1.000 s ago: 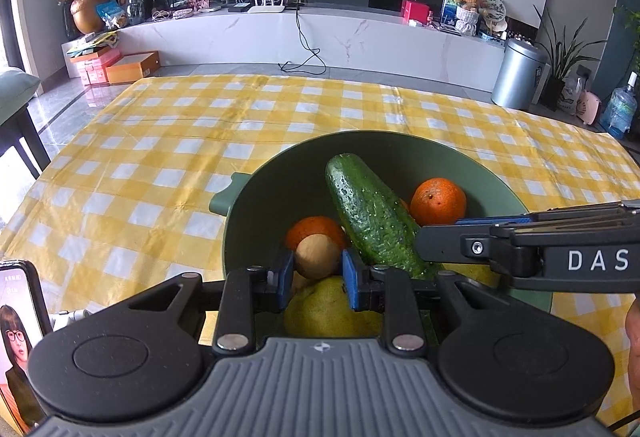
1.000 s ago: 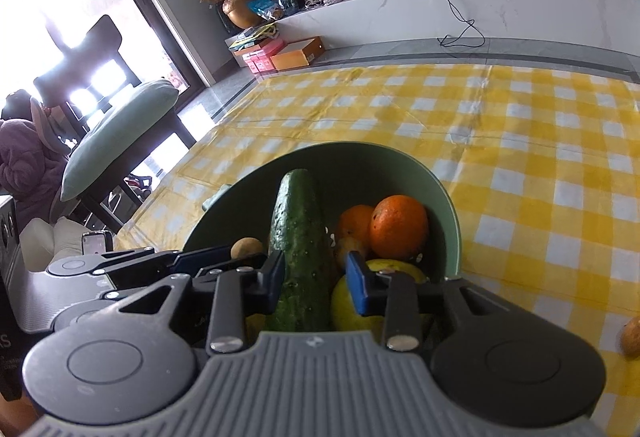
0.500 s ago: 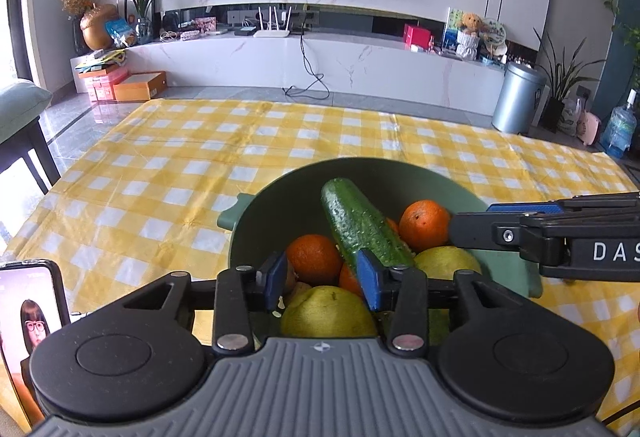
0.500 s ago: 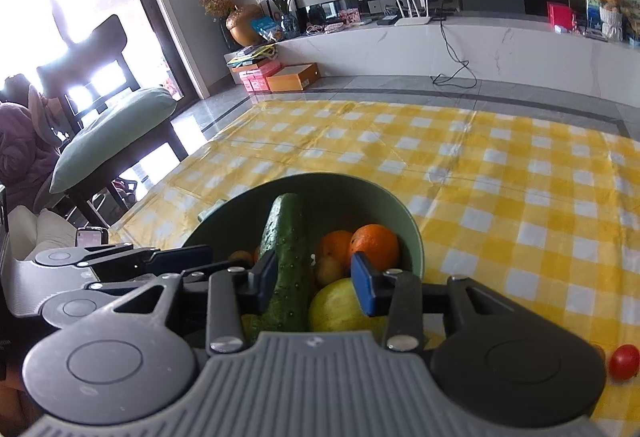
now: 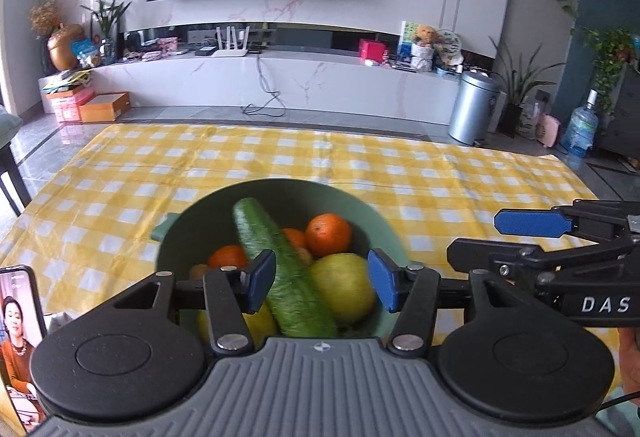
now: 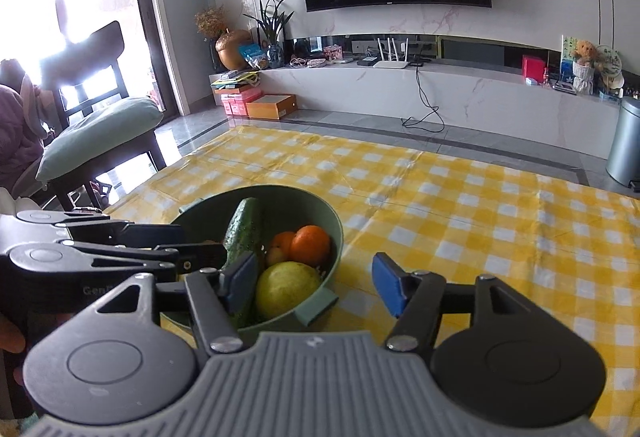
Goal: Organize fruits
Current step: 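Withdraw both tools and reach toward the brown kiwi and red tomato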
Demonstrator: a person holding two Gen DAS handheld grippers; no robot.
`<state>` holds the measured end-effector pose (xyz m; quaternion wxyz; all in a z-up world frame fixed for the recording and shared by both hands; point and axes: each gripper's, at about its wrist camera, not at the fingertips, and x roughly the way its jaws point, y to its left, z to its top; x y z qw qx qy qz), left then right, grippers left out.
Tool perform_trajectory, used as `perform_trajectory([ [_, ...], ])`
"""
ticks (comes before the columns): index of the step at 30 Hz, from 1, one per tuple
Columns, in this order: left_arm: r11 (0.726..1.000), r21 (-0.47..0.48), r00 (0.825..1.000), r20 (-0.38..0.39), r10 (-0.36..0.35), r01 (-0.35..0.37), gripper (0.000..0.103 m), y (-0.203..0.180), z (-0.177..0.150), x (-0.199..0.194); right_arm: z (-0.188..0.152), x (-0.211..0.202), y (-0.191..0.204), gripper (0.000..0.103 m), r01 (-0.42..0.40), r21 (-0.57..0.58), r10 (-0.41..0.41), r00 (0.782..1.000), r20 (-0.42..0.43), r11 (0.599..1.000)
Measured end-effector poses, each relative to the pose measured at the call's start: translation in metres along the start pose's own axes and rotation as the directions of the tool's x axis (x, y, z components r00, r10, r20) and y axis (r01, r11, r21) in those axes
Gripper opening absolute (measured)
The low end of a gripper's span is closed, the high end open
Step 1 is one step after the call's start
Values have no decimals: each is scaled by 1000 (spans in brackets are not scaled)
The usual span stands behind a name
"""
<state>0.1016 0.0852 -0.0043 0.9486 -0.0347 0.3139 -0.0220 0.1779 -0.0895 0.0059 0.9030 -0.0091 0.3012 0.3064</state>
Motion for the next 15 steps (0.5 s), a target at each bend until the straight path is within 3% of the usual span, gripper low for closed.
perform_trajectory([
  [3,999,29,999,6,-33,33,71,-18,-1,-4,-9,-15,-10,69,31,-17,-31,1000,6,999],
  [15,976,74,979,-10,-204,204,77,-83,-9,5,-50,-47,-86,82,168,23,-167,984,-54,985],
])
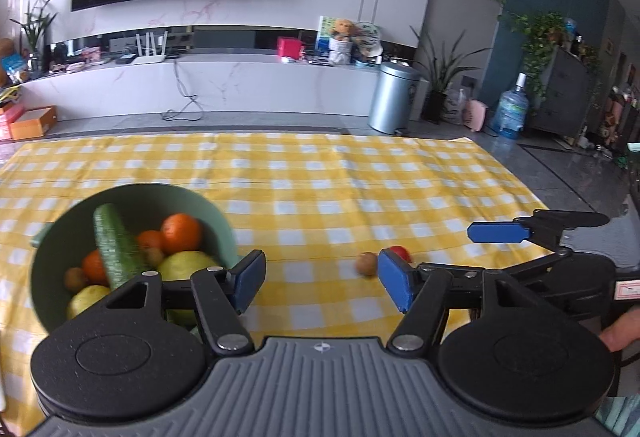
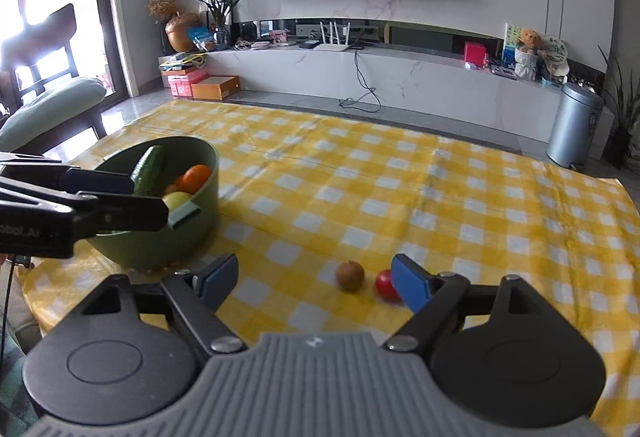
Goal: Organize fruits
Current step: 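Withdraw both tools and reach toward the brown kiwi and red tomato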
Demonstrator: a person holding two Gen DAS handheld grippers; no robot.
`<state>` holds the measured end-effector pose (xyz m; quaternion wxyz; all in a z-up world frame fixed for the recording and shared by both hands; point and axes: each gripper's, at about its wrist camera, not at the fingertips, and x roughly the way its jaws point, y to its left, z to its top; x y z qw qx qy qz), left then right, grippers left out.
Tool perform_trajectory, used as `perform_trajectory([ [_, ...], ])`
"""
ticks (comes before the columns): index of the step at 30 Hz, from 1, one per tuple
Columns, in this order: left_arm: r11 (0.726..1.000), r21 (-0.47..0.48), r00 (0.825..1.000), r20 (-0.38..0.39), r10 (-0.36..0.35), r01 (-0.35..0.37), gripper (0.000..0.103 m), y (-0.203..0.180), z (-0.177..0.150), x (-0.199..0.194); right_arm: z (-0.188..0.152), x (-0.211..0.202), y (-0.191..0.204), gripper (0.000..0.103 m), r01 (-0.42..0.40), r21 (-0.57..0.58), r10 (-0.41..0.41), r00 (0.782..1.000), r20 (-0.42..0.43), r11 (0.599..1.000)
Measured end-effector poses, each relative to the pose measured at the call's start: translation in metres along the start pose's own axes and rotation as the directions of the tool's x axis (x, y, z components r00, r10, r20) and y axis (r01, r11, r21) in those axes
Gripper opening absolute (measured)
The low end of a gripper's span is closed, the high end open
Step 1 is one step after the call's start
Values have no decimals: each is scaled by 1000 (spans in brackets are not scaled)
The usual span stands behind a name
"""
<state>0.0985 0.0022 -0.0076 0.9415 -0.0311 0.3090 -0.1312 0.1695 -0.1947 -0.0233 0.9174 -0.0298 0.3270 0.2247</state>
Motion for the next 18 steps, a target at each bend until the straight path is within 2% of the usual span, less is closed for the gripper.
perform_trajectory([
  [7,999,11,999,-25,-30,31,77,-25,-7,27,-18,11,-35,84,68,104,-65,997,-29,992],
  [13,1000,7,998,-59,-24,25,77,-33,-16,50,-22,26,-55,83,91,222,-84,996,-41,971],
  [18,999,27,998,-67,-16,18,77,-37,-25,65,-23,44,-65,82,99,272,-77,993,-88,957],
])
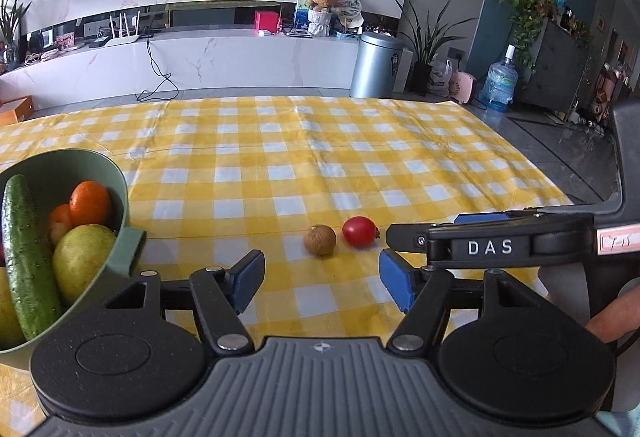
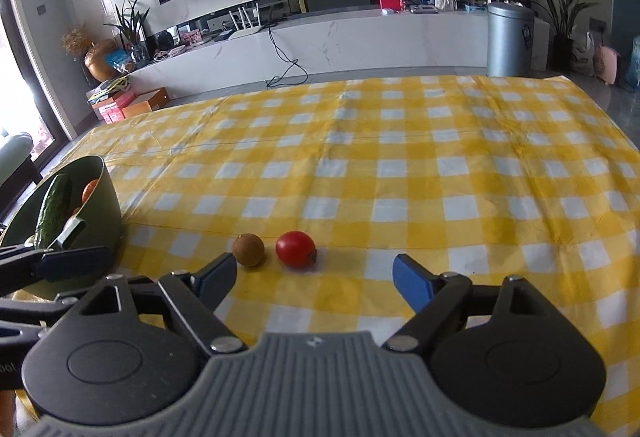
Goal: Organize fruits
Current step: 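Withdraw both tools and reach toward the brown kiwi and red tomato, then grasp the brown kiwi with the left tool while the right tool grasps the red tomato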
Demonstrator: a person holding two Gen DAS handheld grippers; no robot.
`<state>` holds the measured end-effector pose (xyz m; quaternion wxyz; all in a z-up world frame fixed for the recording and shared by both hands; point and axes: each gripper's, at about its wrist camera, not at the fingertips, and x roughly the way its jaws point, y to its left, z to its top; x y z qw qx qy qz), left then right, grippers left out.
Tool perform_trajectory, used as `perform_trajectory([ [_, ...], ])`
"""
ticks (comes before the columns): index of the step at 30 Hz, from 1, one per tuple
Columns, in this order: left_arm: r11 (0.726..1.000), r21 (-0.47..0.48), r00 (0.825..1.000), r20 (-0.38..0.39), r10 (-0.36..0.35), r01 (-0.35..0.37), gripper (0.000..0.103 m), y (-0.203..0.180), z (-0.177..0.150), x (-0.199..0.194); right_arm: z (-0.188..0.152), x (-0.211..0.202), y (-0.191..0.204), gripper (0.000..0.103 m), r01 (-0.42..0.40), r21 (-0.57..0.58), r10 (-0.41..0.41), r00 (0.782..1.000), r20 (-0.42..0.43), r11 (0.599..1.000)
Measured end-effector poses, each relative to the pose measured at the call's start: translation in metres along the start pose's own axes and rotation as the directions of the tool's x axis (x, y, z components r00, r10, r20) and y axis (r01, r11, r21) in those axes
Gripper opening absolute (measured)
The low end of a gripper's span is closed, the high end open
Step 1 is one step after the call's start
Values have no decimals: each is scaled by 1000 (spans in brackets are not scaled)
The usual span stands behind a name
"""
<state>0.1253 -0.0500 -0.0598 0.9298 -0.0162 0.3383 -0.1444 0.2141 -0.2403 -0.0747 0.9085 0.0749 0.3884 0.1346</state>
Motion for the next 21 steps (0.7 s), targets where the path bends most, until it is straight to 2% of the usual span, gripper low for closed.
perform_trajectory([
  [8,1000,-5,1000,-17,-5,5,76,3,-9,21,0,17,-4,80,-9,23,10,998,-56,1000],
  [15,997,65,999,-10,41,-40,71,1,-6,40,6,33,7,58,-7,-65,5,999,-36,998],
  [17,994,95,999,-5,46,-45,66,-1,-4,45,7,37,11,56,-15,-91,13,1000,-24,996],
  [21,989,142,999,1,37,-37,64,-3,-5,55,12,43,14,49,-35,-112,34,999,-15,993],
])
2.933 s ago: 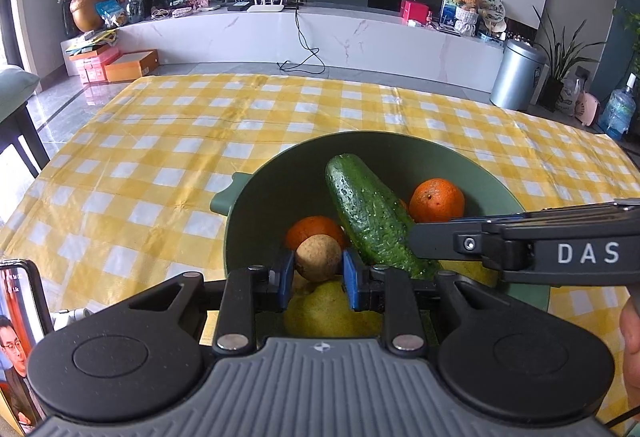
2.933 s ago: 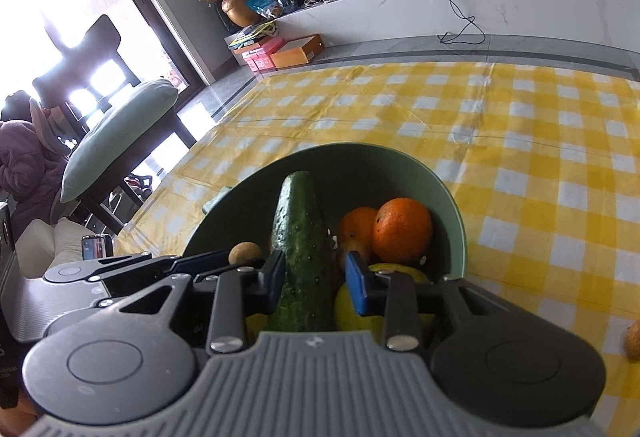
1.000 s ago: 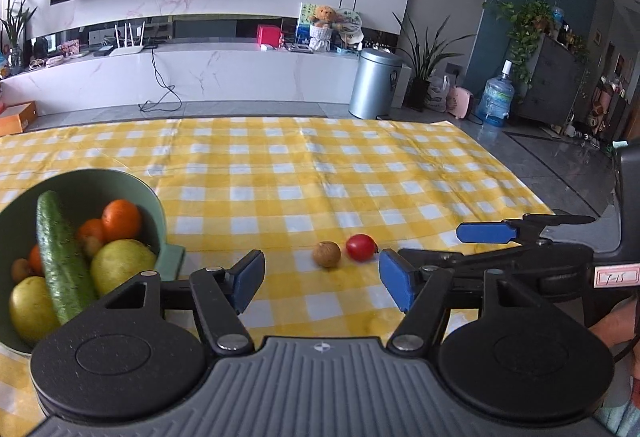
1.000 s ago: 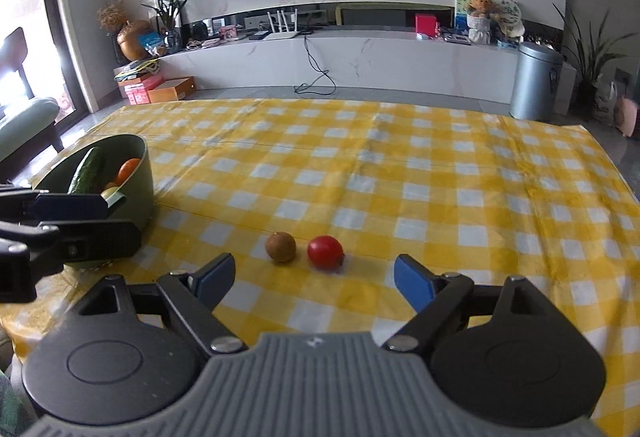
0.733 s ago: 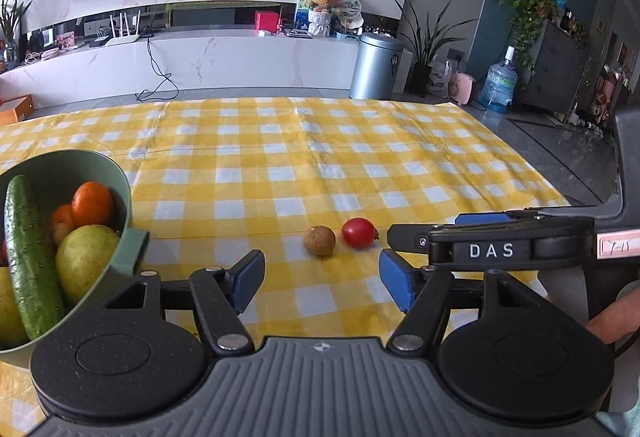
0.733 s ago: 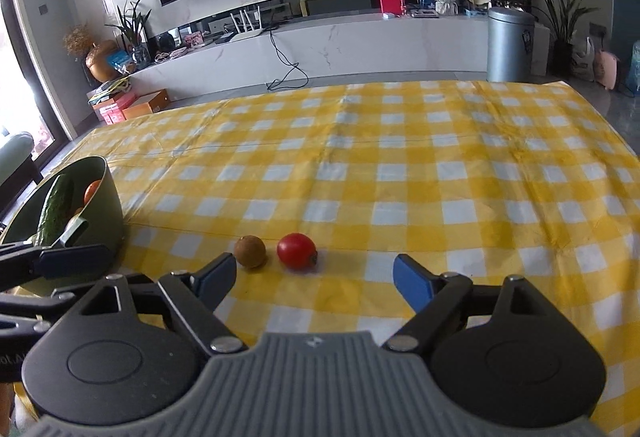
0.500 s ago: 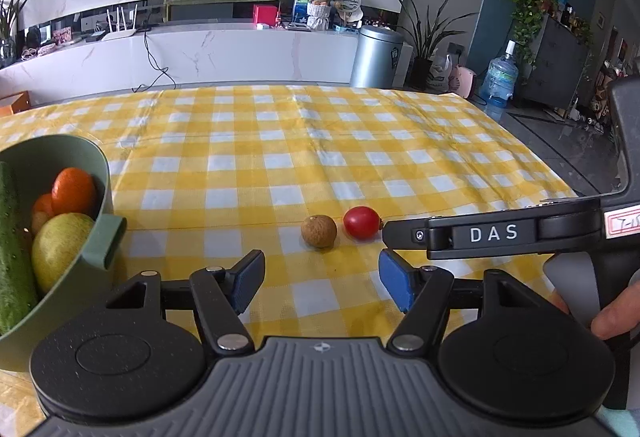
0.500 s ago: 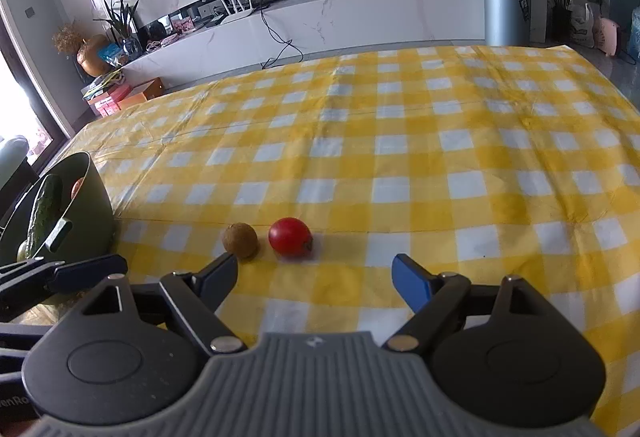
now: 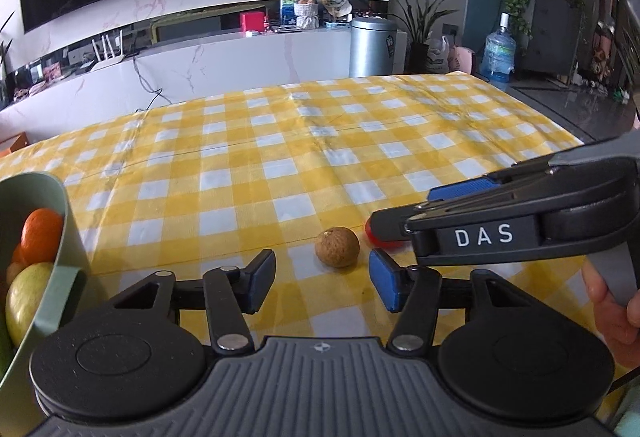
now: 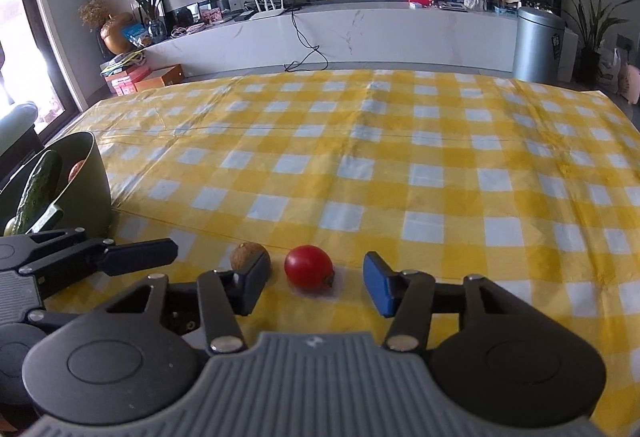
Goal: Organize fruits
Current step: 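Grasp the brown kiwi with the left tool while the right tool grasps the red tomato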
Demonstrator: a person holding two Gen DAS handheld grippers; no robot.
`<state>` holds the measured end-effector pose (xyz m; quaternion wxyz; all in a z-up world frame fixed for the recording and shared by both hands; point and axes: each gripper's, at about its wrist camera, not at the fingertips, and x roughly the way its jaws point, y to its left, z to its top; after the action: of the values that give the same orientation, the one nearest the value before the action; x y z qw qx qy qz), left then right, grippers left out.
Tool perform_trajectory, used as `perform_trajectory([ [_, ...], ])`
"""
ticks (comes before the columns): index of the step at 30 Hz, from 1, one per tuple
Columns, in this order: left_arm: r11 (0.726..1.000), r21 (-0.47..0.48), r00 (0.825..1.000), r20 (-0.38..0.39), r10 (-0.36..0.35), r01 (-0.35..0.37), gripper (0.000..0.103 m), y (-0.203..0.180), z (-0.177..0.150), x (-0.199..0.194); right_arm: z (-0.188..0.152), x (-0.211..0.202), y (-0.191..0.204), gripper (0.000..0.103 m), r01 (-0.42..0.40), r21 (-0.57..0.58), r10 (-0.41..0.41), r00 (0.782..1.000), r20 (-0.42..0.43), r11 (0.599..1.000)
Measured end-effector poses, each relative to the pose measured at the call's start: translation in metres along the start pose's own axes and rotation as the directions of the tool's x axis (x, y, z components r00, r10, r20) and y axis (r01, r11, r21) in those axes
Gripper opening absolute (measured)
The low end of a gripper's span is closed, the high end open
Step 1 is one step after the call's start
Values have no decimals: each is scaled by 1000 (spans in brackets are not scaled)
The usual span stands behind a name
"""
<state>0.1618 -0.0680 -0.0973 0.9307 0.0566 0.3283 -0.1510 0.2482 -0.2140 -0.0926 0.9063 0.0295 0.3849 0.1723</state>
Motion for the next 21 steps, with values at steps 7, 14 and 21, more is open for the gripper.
perform_trajectory([
  [7,998,62,1000,9,-7,6,51,-6,-2,13,1,10,-2,38,-11,1,11,1000,-26,1000],
  [14,998,50,999,15,-41,40,44,-1,0,18,1,17,-4,37,-15,11,16,999,-41,1000],
  [21,996,39,997,8,-77,76,36,2,0,23,1,21,-9,31,-33,57,37,997,-64,998],
])
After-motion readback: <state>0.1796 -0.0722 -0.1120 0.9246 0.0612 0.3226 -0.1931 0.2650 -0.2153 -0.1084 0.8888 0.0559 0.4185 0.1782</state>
